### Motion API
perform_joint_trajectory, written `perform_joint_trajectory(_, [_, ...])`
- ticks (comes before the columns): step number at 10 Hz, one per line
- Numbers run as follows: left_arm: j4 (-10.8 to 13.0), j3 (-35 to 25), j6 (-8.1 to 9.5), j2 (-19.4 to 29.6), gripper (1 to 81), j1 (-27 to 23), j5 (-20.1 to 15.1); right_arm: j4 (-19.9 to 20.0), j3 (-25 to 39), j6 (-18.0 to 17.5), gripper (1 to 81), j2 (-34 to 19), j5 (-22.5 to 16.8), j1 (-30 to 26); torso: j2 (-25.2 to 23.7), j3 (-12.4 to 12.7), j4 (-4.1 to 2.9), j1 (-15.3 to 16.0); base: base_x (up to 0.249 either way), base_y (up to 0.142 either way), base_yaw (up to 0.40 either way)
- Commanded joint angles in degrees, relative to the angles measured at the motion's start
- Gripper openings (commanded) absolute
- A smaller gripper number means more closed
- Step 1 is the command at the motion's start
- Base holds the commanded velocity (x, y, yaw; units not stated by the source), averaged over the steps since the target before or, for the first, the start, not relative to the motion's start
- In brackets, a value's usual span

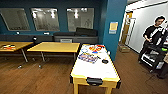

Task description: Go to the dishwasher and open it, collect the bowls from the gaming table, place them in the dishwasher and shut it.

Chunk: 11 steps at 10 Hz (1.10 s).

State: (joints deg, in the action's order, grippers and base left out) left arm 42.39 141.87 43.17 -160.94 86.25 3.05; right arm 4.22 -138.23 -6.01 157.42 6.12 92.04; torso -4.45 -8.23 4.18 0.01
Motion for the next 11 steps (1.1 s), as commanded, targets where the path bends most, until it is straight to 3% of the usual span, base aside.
perform_joint_trajectory(1, [0.0,0.2,-0.10,0.9,1.0,-2.4,-1.3,-0.8,0.3,0.1,1.0,-1.5,-3.3,-2.0,0.0,0.0,0.00,0.0,0.000,0.000,0.000])
perform_joint_trajectory(9, [-0.9,0.4,0.08,0.4,1.0,-2.3,-1.4,-0.8,0.6,0.2,1.0,-1.3,-3.7,-2.6,0.0,0.0,0.00,0.0,0.000,0.000,0.295])
perform_joint_trajectory(11, [-0.8,2.9,-0.01,-1.0,1.0,-2.3,-1.4,-0.9,-0.2,0.2,1.0,-0.6,-3.7,-2.5,0.0,0.0,0.00,0.0,0.000,0.000,0.343])
